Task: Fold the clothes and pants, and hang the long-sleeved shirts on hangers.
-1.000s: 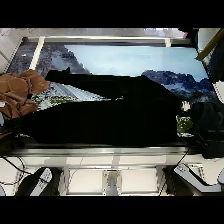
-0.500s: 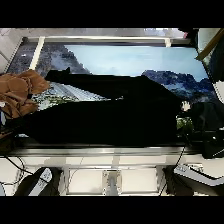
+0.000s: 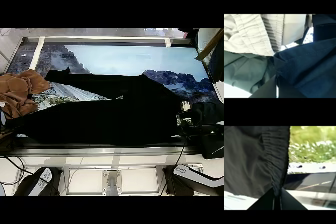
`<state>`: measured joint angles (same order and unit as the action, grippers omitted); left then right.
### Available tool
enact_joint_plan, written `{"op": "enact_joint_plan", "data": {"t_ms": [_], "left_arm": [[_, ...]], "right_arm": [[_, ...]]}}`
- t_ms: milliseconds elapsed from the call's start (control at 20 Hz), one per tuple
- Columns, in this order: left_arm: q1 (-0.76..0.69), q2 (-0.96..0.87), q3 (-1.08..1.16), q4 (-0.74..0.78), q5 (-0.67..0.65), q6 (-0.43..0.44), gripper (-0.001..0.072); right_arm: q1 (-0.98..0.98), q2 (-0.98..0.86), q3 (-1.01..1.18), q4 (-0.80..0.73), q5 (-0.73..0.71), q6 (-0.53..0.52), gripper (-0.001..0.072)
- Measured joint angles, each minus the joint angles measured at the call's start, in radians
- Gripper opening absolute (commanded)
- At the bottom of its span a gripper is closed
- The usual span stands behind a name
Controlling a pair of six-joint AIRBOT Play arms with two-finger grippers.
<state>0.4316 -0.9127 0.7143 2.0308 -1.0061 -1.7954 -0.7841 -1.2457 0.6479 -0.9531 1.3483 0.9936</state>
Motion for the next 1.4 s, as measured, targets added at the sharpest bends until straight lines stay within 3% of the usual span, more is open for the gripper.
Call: {"op": "enact_joint_plan", "data": {"t_ms": [500, 750, 900, 1000, 1350, 1400], "left_arm": [[0.0, 0.003, 0.0, -0.147, 0.055, -0.001, 0.0009], [0.001, 0.003, -0.02, -0.169, 0.064, -0.001, 0.0009], [0.001, 0.003, -0.066, -0.182, 0.062, -0.001, 0.0009], [0.001, 0.003, -0.095, -0.196, 0.057, -0.001, 0.0009], [0.001, 0.003, -0.132, -0.209, 0.028, 0.0, 0.0015], [0.001, 0.003, -0.133, -0.203, 0.015, 0.0, 0.006]], "right_arm": [[-0.011, 0.042, 0.189, -0.318, 0.079, 0.093, 0.0017], [-0.143, 0.043, 0.199, -0.389, 0.056, 0.126, 0.0019], [-0.217, 0.044, 0.2, -0.401, 0.056, 0.131, 0.0173], [-0.24, 0.045, 0.2, -0.402, 0.055, 0.128, 0.0203], [-0.262, 0.061, 0.203, -0.385, 0.086, 0.118, 0.0203], [-0.263, 0.069, 0.208, -0.388, 0.091, 0.117, 0.0204]]}}
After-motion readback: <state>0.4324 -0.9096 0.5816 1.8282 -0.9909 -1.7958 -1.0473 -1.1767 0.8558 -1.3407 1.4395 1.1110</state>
